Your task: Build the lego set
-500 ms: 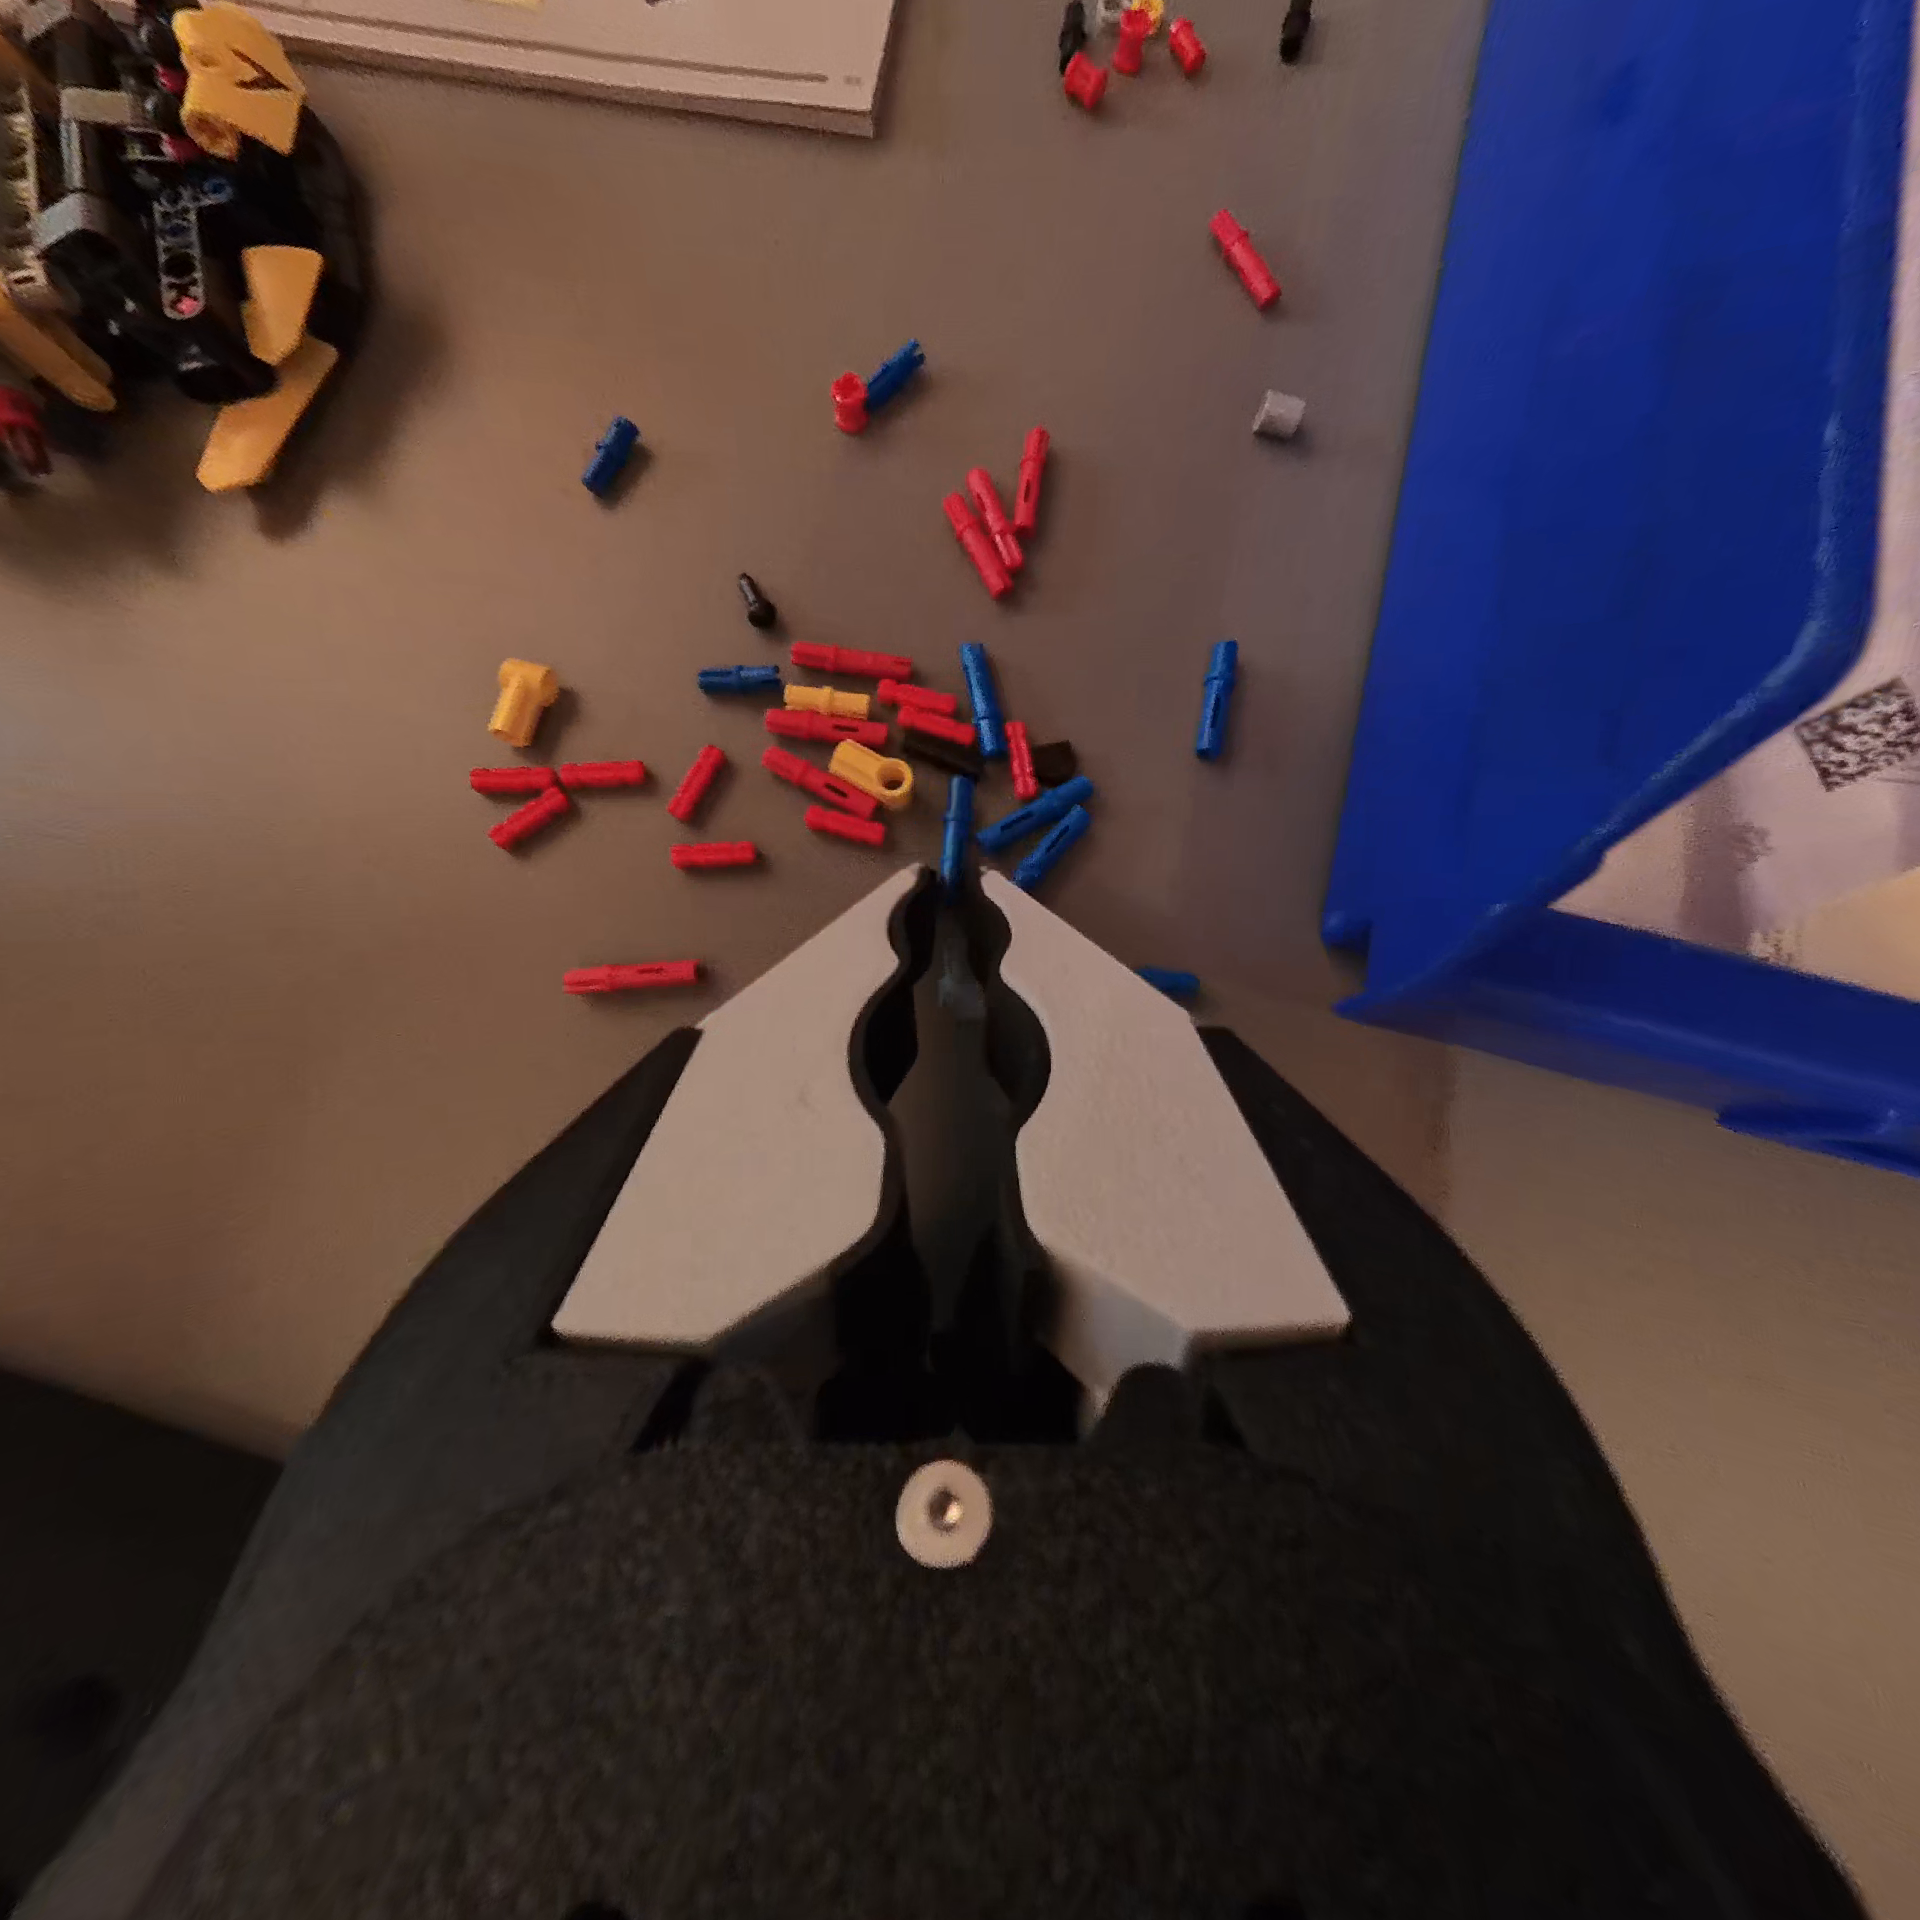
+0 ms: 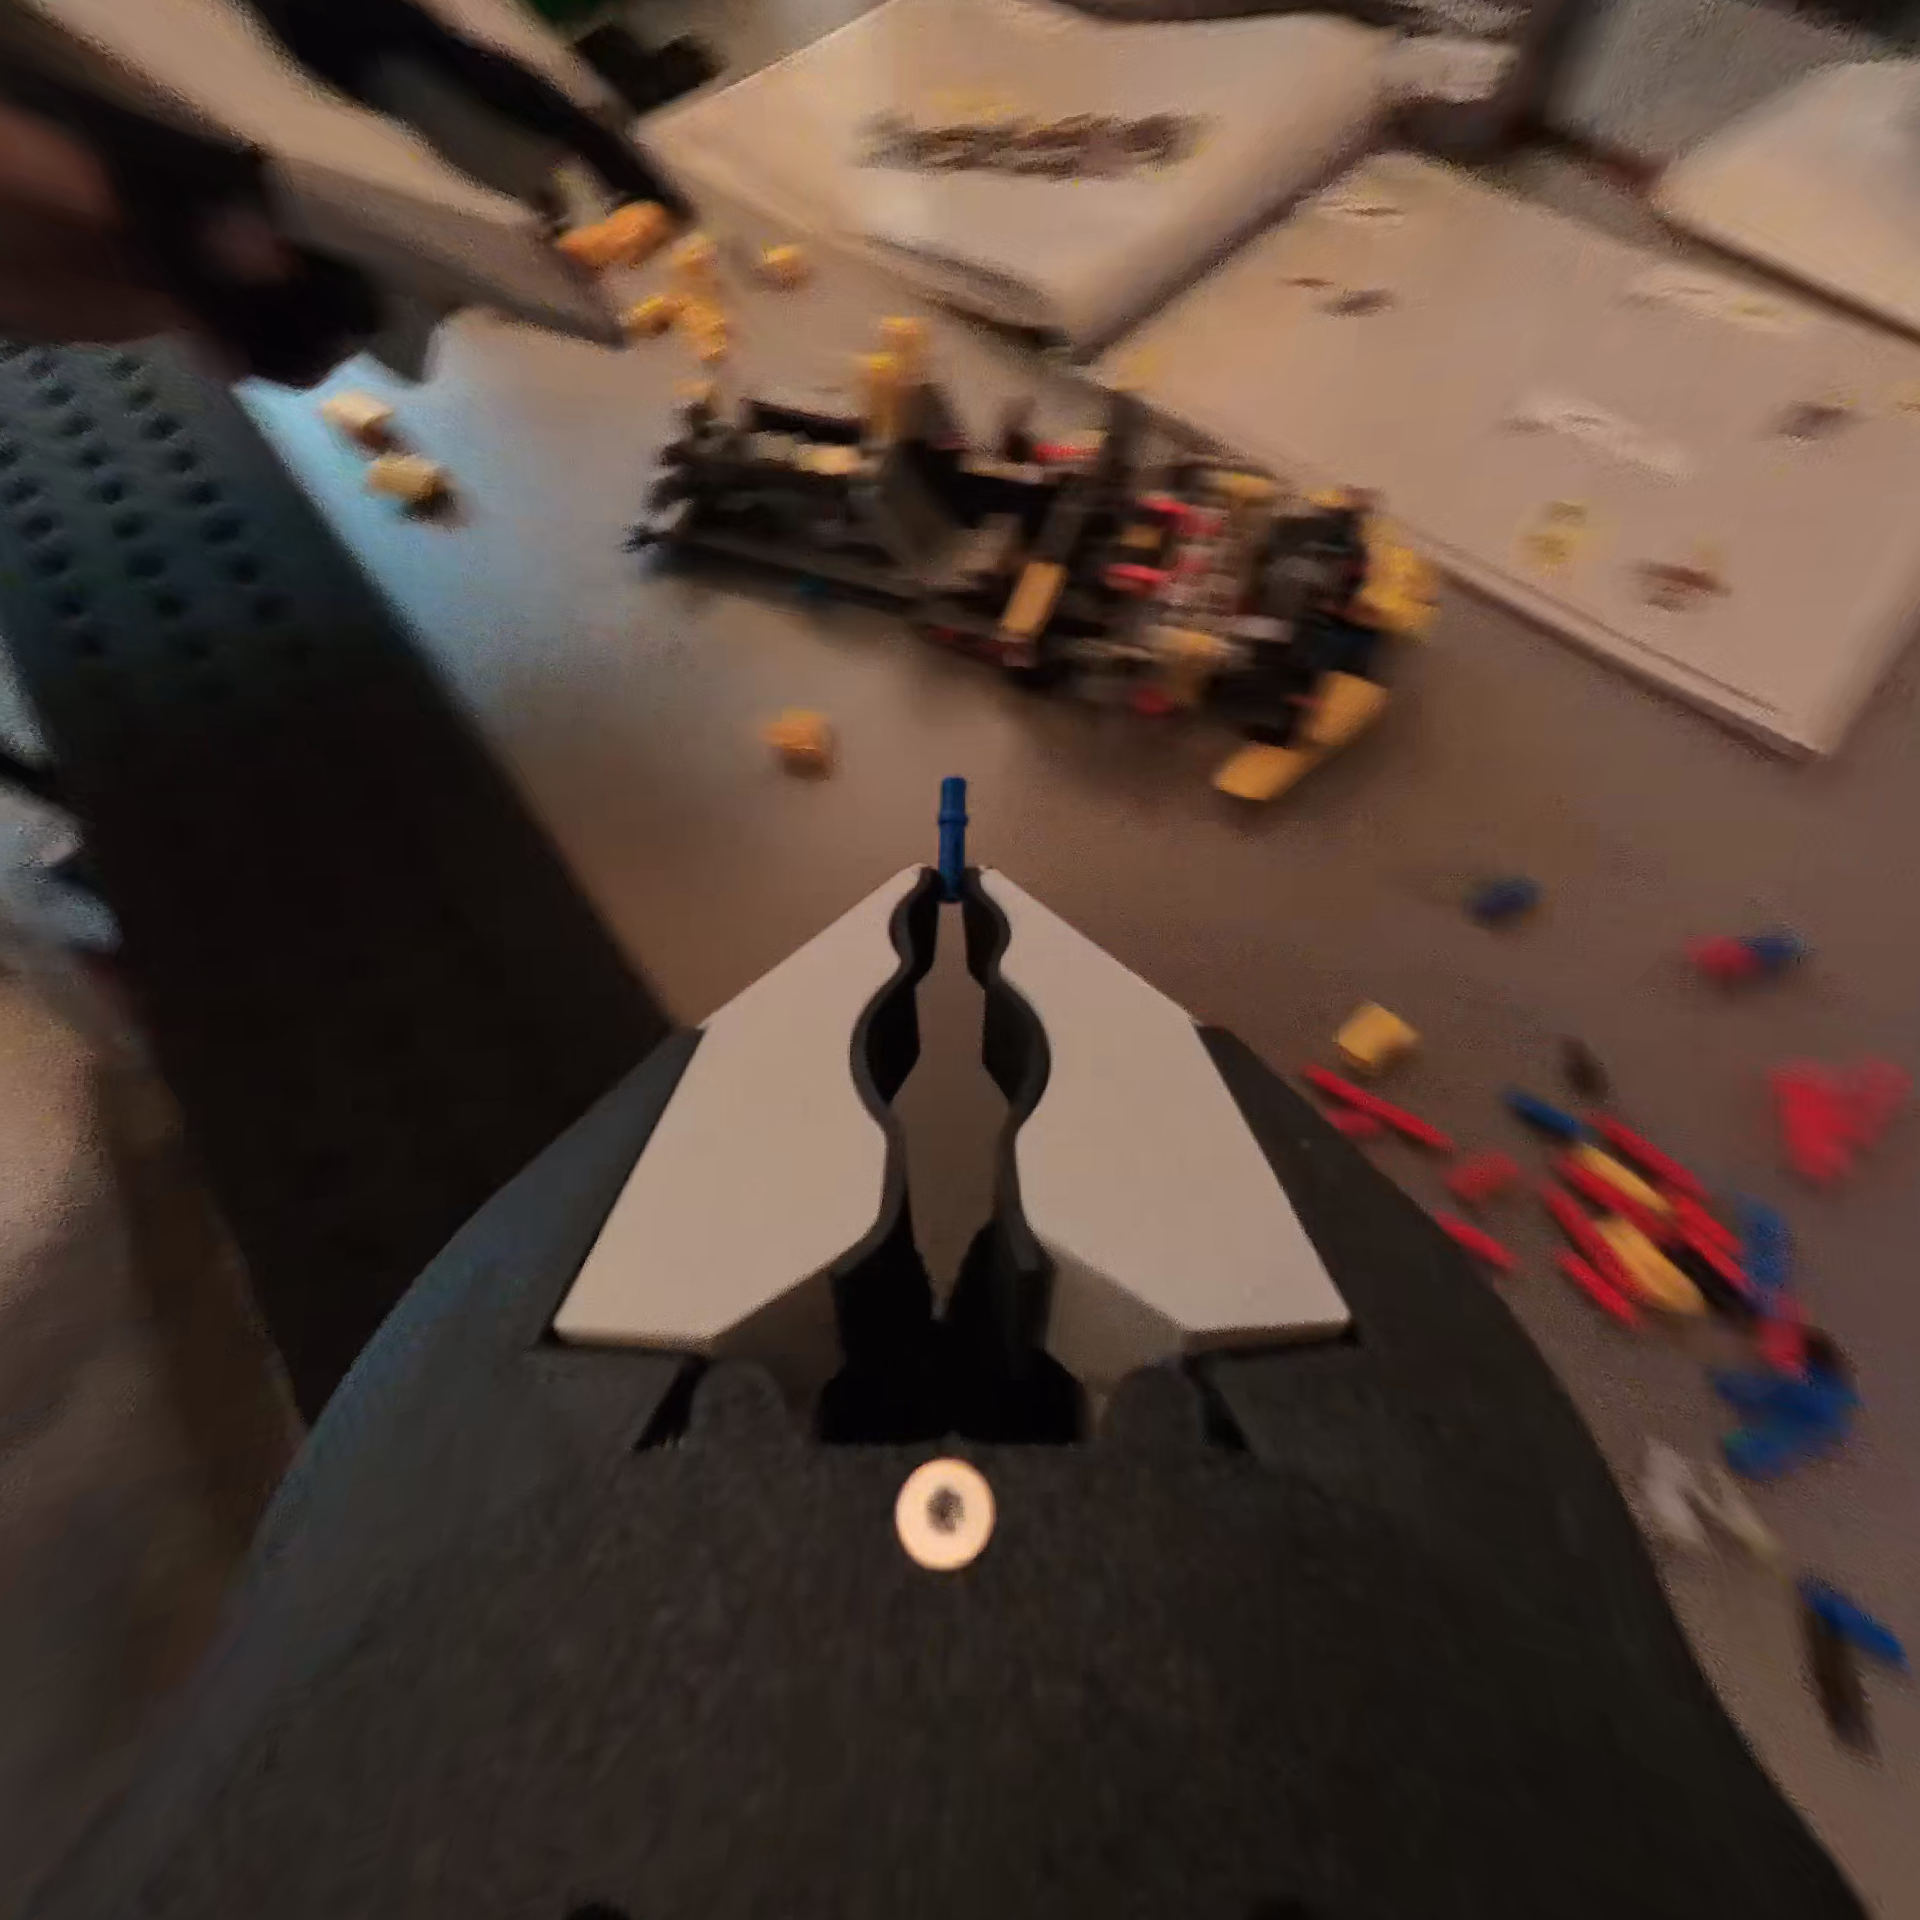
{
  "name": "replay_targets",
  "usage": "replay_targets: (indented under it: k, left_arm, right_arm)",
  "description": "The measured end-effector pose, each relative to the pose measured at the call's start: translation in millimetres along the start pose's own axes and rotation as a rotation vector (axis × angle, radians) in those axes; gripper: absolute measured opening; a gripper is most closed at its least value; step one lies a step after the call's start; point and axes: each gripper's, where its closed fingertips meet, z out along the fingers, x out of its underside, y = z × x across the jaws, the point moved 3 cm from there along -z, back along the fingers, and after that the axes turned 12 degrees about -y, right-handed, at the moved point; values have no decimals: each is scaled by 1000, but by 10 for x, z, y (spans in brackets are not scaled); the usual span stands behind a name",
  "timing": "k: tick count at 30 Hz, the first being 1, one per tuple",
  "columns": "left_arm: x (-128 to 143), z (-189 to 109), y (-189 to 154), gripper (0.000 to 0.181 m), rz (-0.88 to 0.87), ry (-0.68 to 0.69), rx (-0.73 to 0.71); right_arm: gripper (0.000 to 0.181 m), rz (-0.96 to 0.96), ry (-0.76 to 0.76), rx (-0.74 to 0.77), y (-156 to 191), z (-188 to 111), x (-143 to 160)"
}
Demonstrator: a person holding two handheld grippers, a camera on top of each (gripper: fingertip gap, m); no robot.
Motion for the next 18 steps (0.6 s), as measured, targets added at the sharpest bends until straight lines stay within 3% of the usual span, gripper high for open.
replay_targets:
  k: [2,7,15,18]
  left_arm:
    - [34,-34,27,47,5,13,-12]
    - [75,-155,47,47,23,34,-50]
    - [168,-266,65,46,-8,43,-74]
    - [167,-220,20,46,-8,49,-49]
  right_arm:
    - [4,-61,79,-50,220,244,48]
    - [4,-41,146,-89,308,575,126]
    - [6,-104,262,-41,275,691,312]
    - [9,-99,216,0,206,620,271]
